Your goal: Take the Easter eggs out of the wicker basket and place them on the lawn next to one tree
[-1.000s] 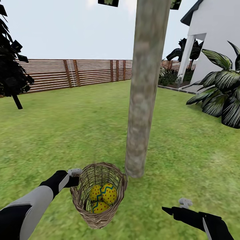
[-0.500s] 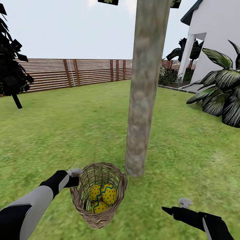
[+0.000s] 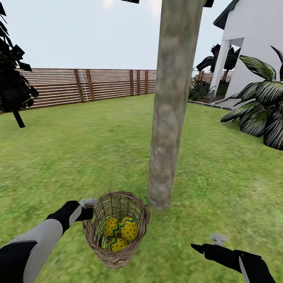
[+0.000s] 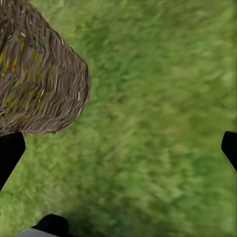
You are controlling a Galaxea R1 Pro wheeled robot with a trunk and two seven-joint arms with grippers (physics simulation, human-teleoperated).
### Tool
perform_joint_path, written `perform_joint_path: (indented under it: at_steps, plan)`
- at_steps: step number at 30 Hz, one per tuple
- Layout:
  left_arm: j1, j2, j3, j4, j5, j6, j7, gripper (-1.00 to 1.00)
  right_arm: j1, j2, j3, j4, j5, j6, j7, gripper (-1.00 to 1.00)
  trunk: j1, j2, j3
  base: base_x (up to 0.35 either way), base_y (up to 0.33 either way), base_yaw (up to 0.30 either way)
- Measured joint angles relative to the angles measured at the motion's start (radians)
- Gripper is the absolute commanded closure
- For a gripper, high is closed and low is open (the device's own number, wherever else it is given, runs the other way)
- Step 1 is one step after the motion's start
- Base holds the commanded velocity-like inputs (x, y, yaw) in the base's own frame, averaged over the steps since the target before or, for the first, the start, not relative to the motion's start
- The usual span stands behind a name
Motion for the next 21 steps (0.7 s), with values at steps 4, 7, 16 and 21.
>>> perform_joint_path:
  at_steps: [4,7,16,21]
  plan:
    - [0.0,0.0,-0.001,0.0,-0.002,0.0,0.0,1.0,0.0,0.0,0.0,0.0,0.0,0.0,0.0,-1.0,0.015,-0.028,-0.013,0.002,0.0,0.0]
    - [0.0,0.0,-0.001,0.0,-0.001,0.0,0.0,1.0,0.0,0.0,0.0,0.0,0.0,0.0,-0.012,-1.0,0.027,-0.049,-0.022,0.0,0.0,0.0]
    - [0.0,0.0,-0.001,0.0,-0.002,0.001,0.0,1.0,0.0,0.0,0.0,0.0,0.0,0.0,-0.017,-1.0,0.061,-0.112,-0.05,0.038,0.0,0.0]
    - [0.0,0.0,0.002,0.0,-0.003,0.001,0.0,1.0,0.0,0.0,0.0,0.0,0.0,0.0,-0.018,-1.0,0.08,-0.147,-0.066,0.082,0.0,0.0]
